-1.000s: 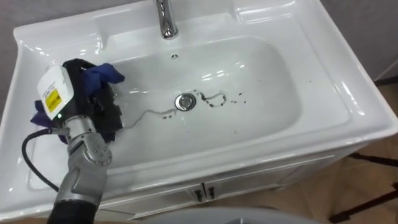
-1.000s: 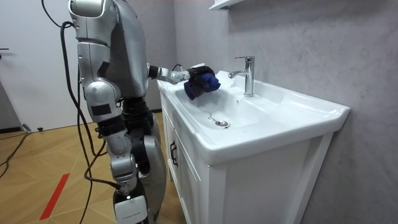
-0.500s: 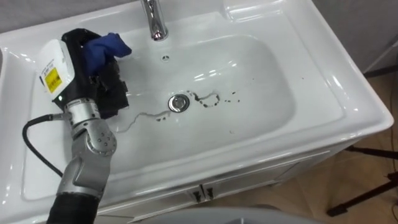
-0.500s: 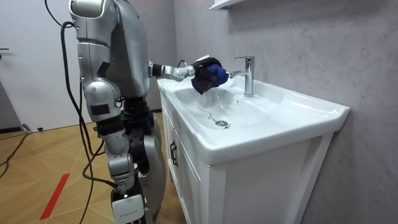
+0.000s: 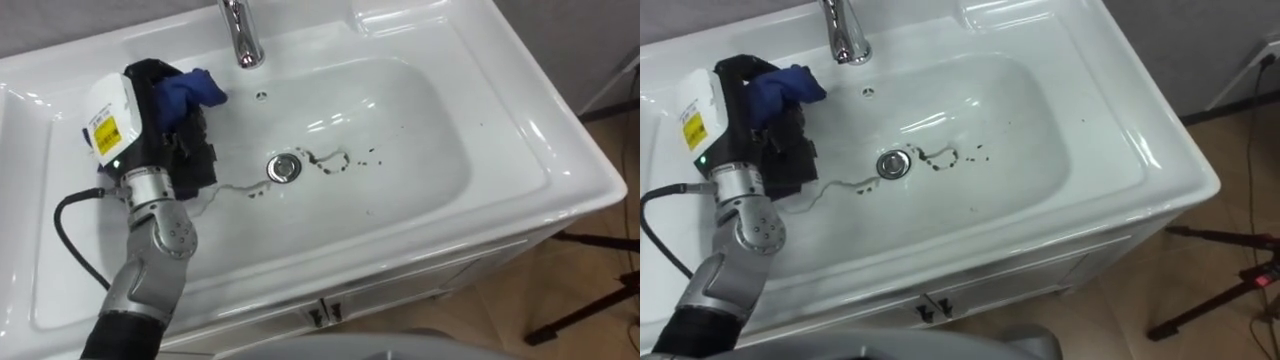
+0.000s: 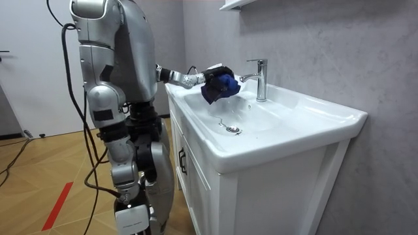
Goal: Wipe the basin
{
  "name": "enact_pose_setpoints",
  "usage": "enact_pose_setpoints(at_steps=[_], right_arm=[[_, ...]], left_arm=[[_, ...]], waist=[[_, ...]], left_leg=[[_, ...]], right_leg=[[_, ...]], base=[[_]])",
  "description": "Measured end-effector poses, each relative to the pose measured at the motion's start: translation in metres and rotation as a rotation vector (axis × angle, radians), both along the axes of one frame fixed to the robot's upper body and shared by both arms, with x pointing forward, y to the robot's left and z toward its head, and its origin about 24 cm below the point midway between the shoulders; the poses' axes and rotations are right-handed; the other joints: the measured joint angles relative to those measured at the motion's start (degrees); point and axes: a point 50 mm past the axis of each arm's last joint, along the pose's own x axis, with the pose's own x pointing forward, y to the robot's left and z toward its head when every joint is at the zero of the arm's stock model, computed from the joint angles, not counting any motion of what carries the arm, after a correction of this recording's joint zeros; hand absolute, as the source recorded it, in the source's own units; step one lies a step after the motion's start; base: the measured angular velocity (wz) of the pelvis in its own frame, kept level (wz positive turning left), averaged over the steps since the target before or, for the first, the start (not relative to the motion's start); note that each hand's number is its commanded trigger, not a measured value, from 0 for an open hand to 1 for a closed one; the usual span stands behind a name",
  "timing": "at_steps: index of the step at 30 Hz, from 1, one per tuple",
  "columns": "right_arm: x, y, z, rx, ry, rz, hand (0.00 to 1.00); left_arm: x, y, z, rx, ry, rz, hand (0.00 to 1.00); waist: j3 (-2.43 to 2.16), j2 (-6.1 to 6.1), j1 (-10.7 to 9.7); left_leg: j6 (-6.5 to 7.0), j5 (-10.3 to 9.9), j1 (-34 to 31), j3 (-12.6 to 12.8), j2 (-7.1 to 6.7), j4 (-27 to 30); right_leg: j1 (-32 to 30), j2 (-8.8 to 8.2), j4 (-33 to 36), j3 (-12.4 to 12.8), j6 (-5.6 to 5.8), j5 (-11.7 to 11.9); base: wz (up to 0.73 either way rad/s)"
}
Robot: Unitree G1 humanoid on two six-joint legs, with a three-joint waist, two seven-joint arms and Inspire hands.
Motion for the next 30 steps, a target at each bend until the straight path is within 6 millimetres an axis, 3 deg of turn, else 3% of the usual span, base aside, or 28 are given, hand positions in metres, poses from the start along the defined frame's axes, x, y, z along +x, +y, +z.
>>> enact_pose_setpoints(at_steps=[4, 8, 13, 19, 22, 24, 30], right_arm=[[-0.001, 0.0, 0.0, 0.006, 0.002, -0.001, 0.0], [-0.001, 0.0, 0.0, 0.006, 0.005, 0.005, 0.0], [0.0, 0.001, 0.0, 0.006, 0.005, 0.004, 0.0], [0.004, 0.001, 0.0, 0.01, -0.012, 0.008, 0.0], [0.004, 0.001, 0.0, 0.008, -0.009, 0.007, 0.0], [0.004, 0.001, 0.0, 0.007, -0.008, 0.007, 0.0], [0.009, 0.001, 0.001, 0.009, -0.036, 0.005, 0.0]], left_arm=[[-0.001, 0.001, -0.004, 0.003, 0.033, -0.008, 1.0], [-0.007, 0.006, -0.022, 0.029, 0.122, 0.006, 1.0], [-0.012, 0.009, -0.032, 0.061, 0.174, 0.013, 1.0], [-0.015, 0.012, -0.034, 0.069, 0.199, 0.012, 1.0], [-0.015, 0.013, -0.035, 0.069, 0.214, 0.011, 1.0], [-0.017, 0.014, -0.036, 0.072, 0.226, 0.02, 1.0], [-0.018, 0.015, -0.037, 0.07, 0.241, 0.018, 1.0]], waist=[[0.04, -0.01, 0.0], [0.18, 0.02, 0.1], [0.47, -0.57, 0.4], [0.09, -0.96, 0.4], [-0.25, -0.86, 0.4], [-0.73, -0.82, 0.3], [-0.71, -0.73, 0.3]], left_leg=[[0.0, 0.0, -0.1, 0.1, 0.0, 0.0], [0.0, 0.0, 0.4, 0.6, 0.0, -0.1], [0.0, 0.0, 0.2, 1.3, 0.0, -0.1], [0.0, 0.0, -0.5, 1.6, 0.0, -0.1], [0.0, 0.0, -0.6, 1.6, 0.01, -0.1], [0.0, 0.0, -0.5, 1.6, 0.04, -0.1], [0.0, 0.0, -0.1, 2.8, 0.11, -0.1]], right_leg=[[0.0, 0.0, 0.0, 0.0, 0.05, 0.1], [0.1, 0.08, 0.1, 0.6, 0.07, 0.2], [-0.3, 0.19, -0.1, 1.7, 0.14, 0.2], [-1.0, 0.21, 0.0, 1.8, 0.23, 0.6], [-1.0, 0.21, 0.0, 1.8, 0.21, 0.6], [-1.0, 0.22, 0.0, 1.8, 0.18, 0.6], [-0.8, 0.23, 0.0, 2.1, 0.18, 0.8]], base=[[0.0], [-0.06], [-0.05], [-0.04], [0.0], [0.0], [-0.02]])
